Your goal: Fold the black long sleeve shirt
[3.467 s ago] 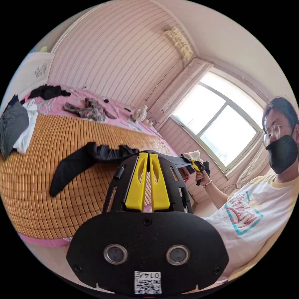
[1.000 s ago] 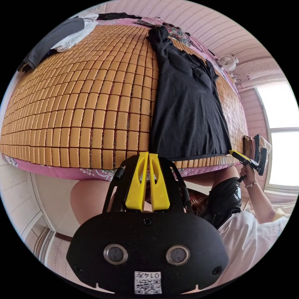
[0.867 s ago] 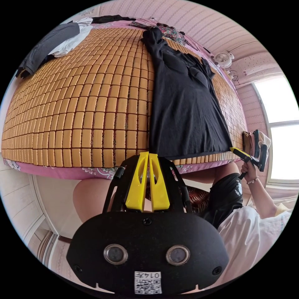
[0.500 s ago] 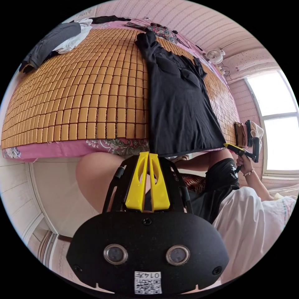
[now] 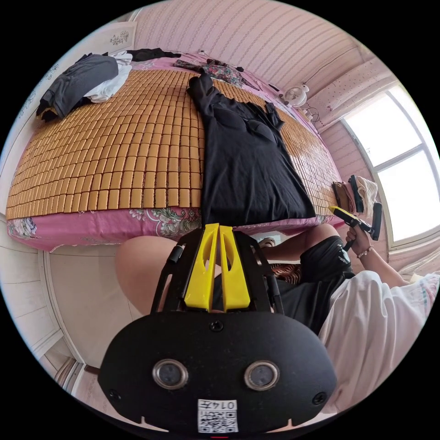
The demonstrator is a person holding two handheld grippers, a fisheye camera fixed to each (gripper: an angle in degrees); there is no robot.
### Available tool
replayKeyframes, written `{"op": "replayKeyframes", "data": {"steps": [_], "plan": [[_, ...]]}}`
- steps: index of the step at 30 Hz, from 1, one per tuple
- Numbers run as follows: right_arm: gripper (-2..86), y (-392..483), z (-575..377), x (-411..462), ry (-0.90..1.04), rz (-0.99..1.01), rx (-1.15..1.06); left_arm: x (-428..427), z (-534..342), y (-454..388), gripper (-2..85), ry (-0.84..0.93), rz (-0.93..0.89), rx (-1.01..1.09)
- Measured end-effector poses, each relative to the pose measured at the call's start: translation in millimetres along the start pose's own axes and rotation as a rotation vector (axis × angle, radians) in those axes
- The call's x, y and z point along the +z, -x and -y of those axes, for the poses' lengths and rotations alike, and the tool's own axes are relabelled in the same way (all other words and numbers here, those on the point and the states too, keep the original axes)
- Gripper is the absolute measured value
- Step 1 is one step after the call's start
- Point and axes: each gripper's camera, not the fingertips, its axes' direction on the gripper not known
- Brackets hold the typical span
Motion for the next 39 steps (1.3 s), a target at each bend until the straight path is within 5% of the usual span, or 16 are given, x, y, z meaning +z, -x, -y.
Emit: {"op": "replayKeyframes", "data": {"steps": [10, 17, 27, 34, 39], "plan": [[6.5, -44, 44, -33, -0.178, -0.13, -0.071, 59, 77, -64, 0.1, -0.062, -0.091, 0.204], [7.6, -113, 184, 1, -0.152, 0.003, 0.002, 131, 187, -116, 2.9, -0.036, -0.102, 0.358], [8.7, -161, 394, 116, -0.072, 0.066, 0.056, 230, 257, -104, 0.2, 0.051, -0.177, 0.305], [7.3, -164, 436, 142, -0.035, 0.109, 0.125, 243, 260, -100, -0.4, -0.001, -0.23, 0.291], [3.4, -184, 400, 60, -0.204, 0.101, 0.137, 251, 266, -109, -0.5, -0.006, -0.209, 0.291]]}}
